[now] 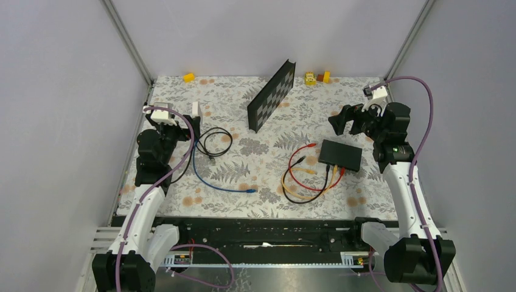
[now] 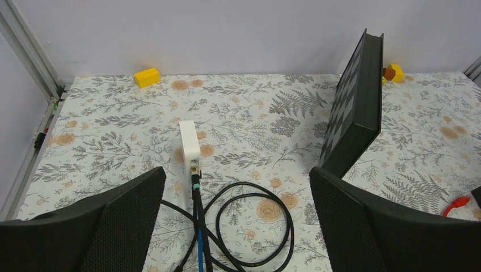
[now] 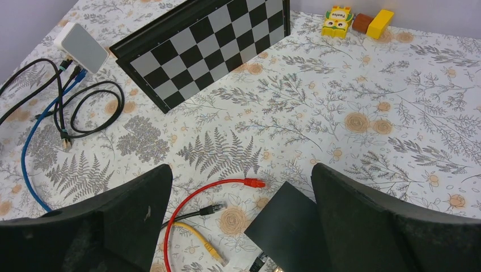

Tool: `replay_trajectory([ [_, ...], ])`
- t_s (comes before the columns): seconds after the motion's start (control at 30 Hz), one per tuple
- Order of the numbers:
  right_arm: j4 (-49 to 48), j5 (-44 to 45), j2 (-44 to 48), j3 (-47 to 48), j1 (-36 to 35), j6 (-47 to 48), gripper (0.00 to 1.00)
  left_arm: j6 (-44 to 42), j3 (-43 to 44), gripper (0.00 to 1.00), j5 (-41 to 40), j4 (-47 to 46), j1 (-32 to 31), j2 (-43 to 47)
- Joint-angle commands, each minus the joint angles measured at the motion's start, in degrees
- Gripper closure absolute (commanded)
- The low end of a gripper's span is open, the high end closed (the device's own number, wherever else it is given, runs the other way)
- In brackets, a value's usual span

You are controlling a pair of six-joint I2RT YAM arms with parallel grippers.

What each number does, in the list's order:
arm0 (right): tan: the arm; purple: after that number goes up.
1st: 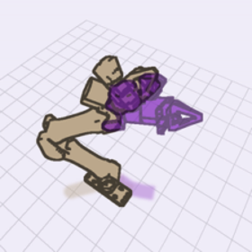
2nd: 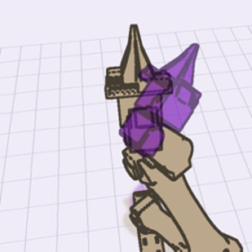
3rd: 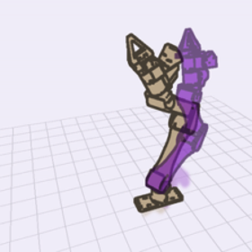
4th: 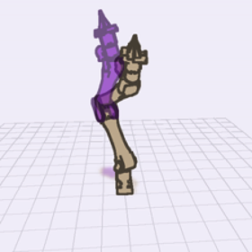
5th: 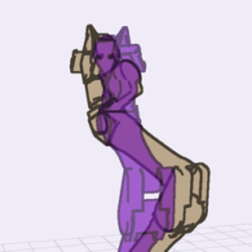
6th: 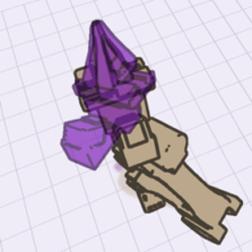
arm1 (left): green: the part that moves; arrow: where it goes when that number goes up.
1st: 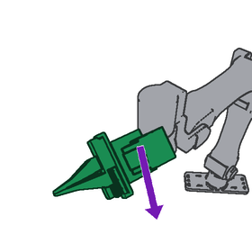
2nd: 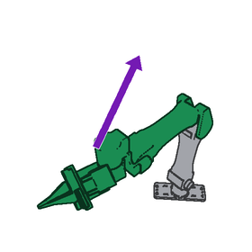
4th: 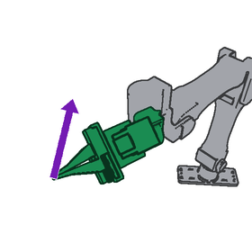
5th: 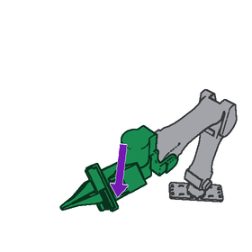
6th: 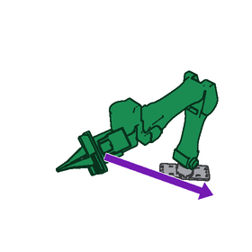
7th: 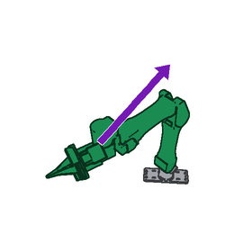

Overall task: Pull the plug from the switch port
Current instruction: Move the switch port to the center of the board.

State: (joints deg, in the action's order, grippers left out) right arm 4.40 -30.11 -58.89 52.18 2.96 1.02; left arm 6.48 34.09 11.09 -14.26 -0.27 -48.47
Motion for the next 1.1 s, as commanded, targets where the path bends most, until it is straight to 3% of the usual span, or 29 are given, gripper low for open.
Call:
replay_trajectory([
  [0.0, -1.8, -1.5, 1.1, 0.0, -0.5, 1.0, 0.0, -0.5, 0.1, 0.01, -1.1, -3.2, 0.3, 0.7],
  [0.8, -2.1, -3.4, 1.6, -0.7, -0.5, 3.4, 0.0, -5.6, 3.3, 0.01, -6.4, 2.4, 1.5, 2.3],
  [1.07, -0.7, -5.0, 0.8, -0.4, -0.5, 5.3, 0.0, -7.6, 4.7, 0.01, -7.4, 2.4, 1.5, -8.5],
])
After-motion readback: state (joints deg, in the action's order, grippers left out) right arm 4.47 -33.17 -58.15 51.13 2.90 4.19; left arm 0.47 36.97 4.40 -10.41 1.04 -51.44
